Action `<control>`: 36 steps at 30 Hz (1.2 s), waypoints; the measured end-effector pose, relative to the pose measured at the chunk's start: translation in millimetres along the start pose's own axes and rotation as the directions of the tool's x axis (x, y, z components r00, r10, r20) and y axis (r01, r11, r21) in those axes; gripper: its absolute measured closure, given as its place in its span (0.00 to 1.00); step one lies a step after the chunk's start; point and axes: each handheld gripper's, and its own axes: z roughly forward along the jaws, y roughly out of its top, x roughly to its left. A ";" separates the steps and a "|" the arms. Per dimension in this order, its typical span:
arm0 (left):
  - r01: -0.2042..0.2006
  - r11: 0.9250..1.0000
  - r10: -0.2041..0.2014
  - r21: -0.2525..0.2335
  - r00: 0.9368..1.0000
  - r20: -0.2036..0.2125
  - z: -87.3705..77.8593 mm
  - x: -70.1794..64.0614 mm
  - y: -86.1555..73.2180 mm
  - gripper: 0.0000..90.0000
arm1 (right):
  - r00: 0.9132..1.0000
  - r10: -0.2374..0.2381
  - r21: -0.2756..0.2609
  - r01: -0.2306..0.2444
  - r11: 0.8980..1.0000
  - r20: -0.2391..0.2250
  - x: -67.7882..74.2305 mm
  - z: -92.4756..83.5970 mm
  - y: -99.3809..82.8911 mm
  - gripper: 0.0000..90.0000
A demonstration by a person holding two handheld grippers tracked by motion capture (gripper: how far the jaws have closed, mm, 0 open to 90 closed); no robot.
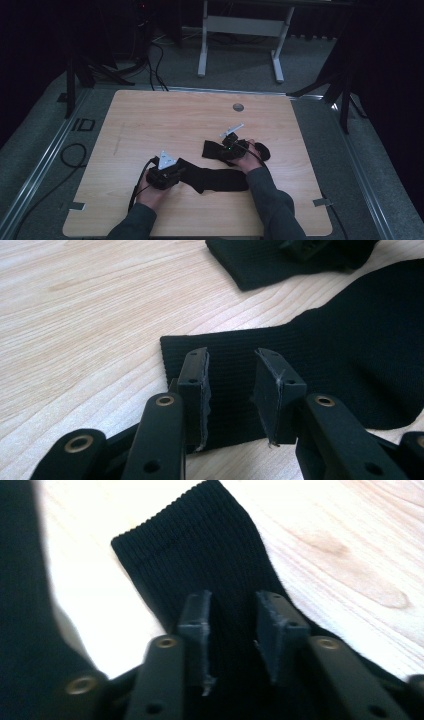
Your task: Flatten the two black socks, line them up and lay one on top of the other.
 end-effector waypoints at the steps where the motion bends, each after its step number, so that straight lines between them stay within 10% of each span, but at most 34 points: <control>1: -0.001 1.000 0.001 -0.001 1.000 0.000 0.0 0.0 0.0 0.75 | 1.000 0.008 0.002 -0.008 1.000 0.009 -0.6 0.3 0.9 0.82; 8: 0.003 1.000 -0.003 0.003 1.000 0.001 -0.1 1.9 0.1 0.75 | 0.987 0.160 -0.010 -0.160 0.987 -0.036 -11.8 -4.3 -0.1 0.94; 36: -0.003 1.000 0.003 0.019 1.000 -0.008 3.4 0.3 -0.7 0.74 | 0.985 0.139 -0.305 -0.163 0.938 -0.099 -5.2 -110.5 -8.2 0.94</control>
